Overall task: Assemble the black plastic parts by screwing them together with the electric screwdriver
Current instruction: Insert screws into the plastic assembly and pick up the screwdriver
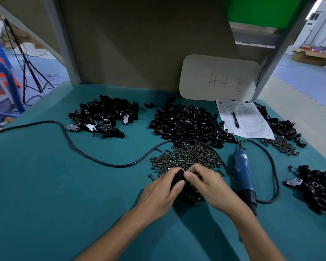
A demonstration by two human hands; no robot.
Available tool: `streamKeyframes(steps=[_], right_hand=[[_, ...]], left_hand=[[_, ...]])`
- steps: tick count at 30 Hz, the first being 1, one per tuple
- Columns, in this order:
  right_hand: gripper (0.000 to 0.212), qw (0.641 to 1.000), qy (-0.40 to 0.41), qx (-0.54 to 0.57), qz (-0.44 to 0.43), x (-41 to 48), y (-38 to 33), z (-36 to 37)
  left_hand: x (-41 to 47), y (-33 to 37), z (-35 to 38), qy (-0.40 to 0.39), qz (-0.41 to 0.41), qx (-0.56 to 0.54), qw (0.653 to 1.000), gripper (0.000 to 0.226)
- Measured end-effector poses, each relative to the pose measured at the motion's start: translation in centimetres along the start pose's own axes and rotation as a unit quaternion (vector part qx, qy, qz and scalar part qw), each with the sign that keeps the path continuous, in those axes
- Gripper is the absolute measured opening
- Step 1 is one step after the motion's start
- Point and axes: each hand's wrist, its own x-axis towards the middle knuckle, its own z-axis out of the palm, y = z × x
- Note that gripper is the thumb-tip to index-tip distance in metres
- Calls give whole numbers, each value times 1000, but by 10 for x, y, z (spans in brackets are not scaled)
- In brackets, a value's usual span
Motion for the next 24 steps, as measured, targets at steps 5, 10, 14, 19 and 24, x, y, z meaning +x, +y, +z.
streamKeyframes(steps=[5, 10, 14, 19, 24], right_hand=[[42, 999, 34, -25, 4, -4, -3, 9], [42, 984, 94, -148, 35, -10, 3, -14], [62, 922, 215, -254, 199, -24, 45, -70], [71, 908, 118, -200, 349, -30, 76, -90], [40, 911, 194, 181, 314, -29, 87, -102]], left_hand=[[-1, 3, -2, -1, 8, 4, 1000, 33], [-2, 1, -1, -2, -15, -10, 1000, 49], [0, 4, -1, -11, -26, -22, 999, 52], [0, 5, -2, -16, -31, -13, 999, 50], [-1, 6, -3, -18, -30, -4, 999, 52]])
